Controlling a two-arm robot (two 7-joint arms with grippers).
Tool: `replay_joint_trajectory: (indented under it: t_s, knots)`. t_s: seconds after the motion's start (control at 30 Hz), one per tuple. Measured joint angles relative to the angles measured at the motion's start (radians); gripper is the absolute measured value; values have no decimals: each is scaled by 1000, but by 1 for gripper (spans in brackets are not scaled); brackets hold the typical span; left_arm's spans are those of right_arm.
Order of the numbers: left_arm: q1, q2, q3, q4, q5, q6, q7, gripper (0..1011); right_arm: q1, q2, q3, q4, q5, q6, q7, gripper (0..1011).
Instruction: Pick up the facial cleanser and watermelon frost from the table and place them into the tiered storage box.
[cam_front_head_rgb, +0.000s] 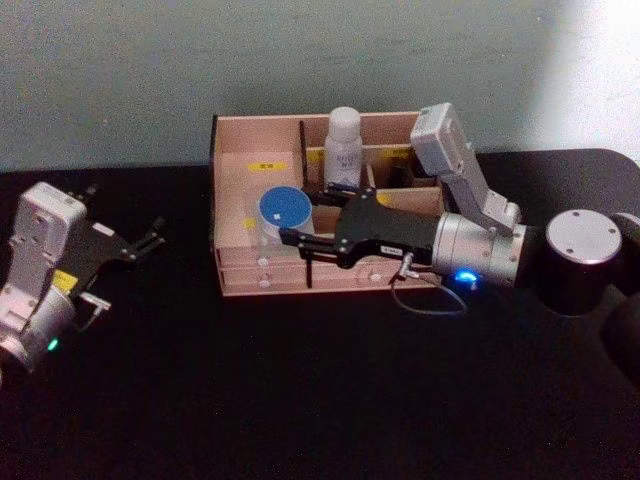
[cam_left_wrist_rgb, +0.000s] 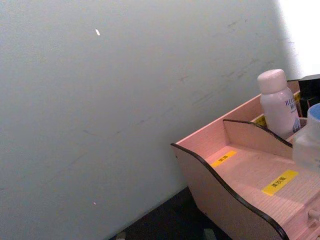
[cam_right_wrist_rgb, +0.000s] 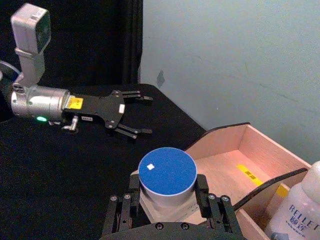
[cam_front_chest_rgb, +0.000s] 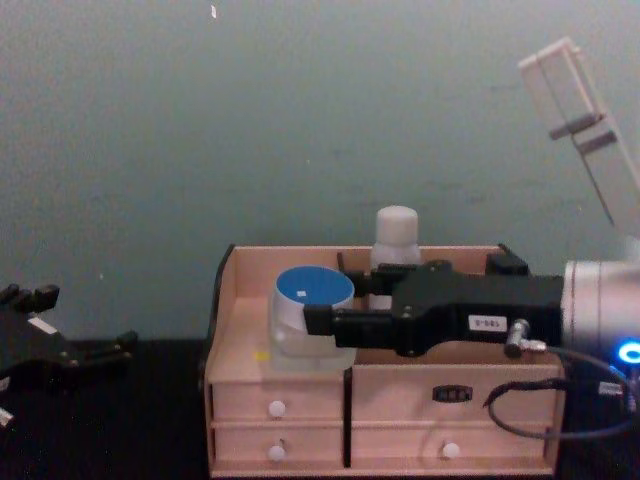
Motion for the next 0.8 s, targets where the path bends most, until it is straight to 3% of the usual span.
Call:
replay_joint_trajectory:
  t_s: [0.5, 0.8]
  knots:
    - [0, 0, 0, 0, 0, 0, 0, 1001, 81, -69, -21, 141, -29, -27, 14, 674]
    - [0, 0, 0, 0, 0, 0, 0, 1001, 103, -90, -25, 179, -45, -30, 15, 674]
